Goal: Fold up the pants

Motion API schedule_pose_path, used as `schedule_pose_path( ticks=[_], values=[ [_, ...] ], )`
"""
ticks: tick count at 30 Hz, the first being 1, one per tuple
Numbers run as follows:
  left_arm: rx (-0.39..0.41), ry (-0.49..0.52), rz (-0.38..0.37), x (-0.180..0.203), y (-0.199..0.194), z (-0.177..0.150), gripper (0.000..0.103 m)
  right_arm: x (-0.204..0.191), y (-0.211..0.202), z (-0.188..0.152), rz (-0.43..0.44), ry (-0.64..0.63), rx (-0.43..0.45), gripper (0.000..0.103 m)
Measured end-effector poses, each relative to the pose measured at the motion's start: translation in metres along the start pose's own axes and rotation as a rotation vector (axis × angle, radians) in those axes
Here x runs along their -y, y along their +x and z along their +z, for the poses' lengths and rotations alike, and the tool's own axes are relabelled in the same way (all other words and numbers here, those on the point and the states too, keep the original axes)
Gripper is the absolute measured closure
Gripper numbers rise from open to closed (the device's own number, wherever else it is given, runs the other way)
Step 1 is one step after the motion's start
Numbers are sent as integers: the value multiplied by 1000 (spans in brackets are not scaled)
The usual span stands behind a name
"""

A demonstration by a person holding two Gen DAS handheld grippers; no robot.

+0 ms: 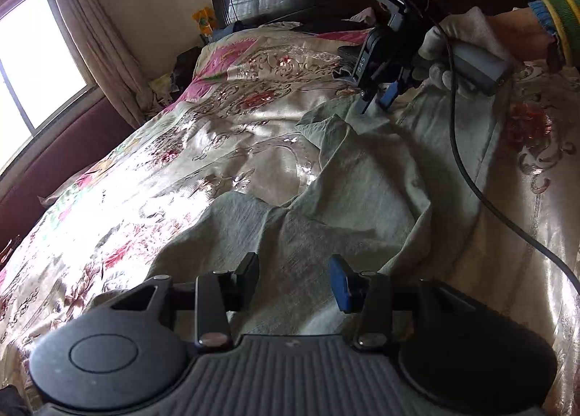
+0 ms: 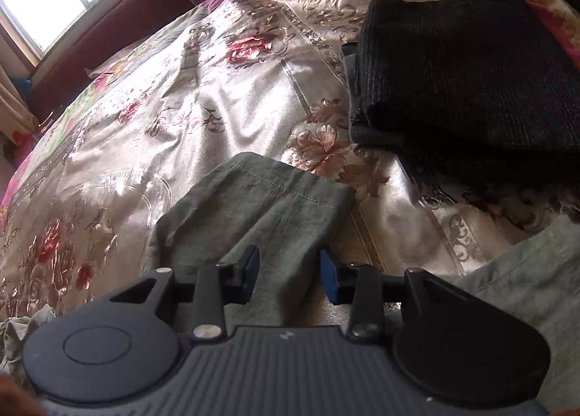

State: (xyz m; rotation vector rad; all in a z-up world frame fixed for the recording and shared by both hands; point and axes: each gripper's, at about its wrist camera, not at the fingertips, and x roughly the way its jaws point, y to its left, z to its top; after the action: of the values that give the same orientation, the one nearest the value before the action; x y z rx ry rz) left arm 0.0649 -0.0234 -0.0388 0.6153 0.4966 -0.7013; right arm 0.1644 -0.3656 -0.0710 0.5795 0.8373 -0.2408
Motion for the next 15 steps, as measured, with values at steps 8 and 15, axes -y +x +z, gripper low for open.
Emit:
schedule_pose_path(
  ticks=[8, 15],
  values=[
    [20, 48, -21, 12, 11, 17, 46, 24, -46, 8, 149, 153, 68, 100],
    [68, 63, -21, 22, 15, 41, 45, 28, -156, 17, 273, 167, 256, 100]
  ],
)
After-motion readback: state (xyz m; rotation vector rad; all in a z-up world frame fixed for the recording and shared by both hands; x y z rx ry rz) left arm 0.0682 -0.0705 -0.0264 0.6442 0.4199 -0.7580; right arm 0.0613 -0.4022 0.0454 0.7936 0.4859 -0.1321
